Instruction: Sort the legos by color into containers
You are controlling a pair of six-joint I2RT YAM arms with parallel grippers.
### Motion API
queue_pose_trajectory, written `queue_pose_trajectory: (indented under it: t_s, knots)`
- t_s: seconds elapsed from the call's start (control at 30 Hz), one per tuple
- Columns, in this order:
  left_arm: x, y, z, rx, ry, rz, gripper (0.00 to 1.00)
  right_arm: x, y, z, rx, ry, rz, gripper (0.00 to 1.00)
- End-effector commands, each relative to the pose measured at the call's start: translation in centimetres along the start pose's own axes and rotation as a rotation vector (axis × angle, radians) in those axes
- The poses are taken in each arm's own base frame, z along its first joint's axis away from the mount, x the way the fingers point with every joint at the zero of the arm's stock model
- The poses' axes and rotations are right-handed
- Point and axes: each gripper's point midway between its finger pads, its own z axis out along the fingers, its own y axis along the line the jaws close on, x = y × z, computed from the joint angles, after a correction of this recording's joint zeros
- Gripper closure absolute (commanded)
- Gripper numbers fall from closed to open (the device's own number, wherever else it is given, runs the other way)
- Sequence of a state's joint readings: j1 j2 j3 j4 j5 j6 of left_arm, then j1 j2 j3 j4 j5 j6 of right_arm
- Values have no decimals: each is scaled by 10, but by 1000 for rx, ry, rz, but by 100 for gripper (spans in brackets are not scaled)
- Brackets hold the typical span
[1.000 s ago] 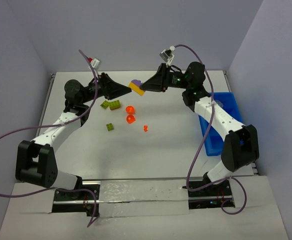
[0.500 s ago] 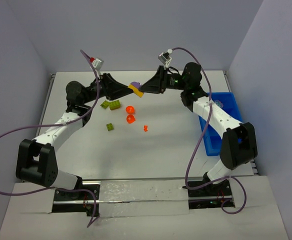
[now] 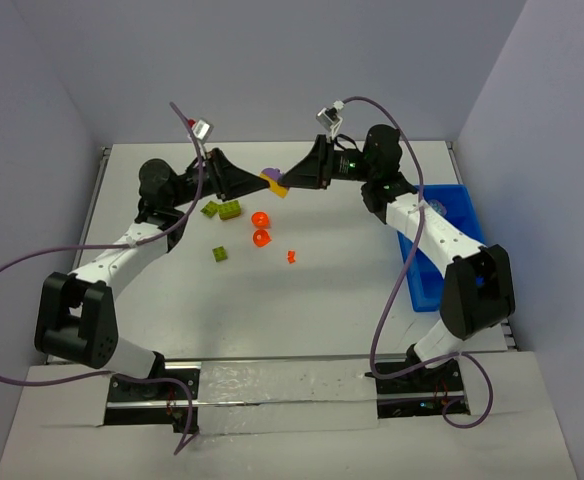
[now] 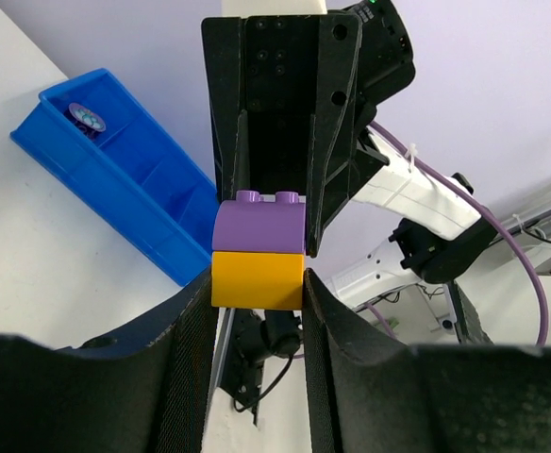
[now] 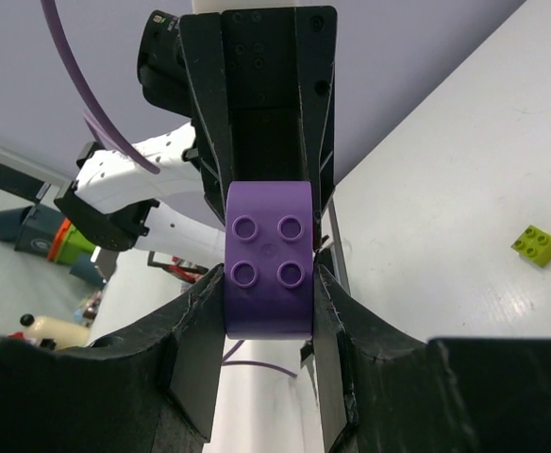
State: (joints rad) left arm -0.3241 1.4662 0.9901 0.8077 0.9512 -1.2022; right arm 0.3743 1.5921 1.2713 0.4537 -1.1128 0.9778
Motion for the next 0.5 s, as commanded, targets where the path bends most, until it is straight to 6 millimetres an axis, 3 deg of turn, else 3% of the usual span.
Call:
queue_pose_trajectory:
  t_s: [0.0, 0.2, 0.4, 0.47]
  knots:
    - [1, -21, 5, 38, 37, 89, 100, -19, 3, -5, 26, -61, -31, 100]
    - [33, -3, -8, 4, 101, 39, 100, -63, 17, -33, -12, -182, -58, 100]
    - [52, 10, -17, -32, 133, 6, 100, -79, 26, -47, -27, -236, -70, 100]
    - [59, 19, -21, -68, 160, 8, 100, -82, 20, -55, -4, -243, -67, 100]
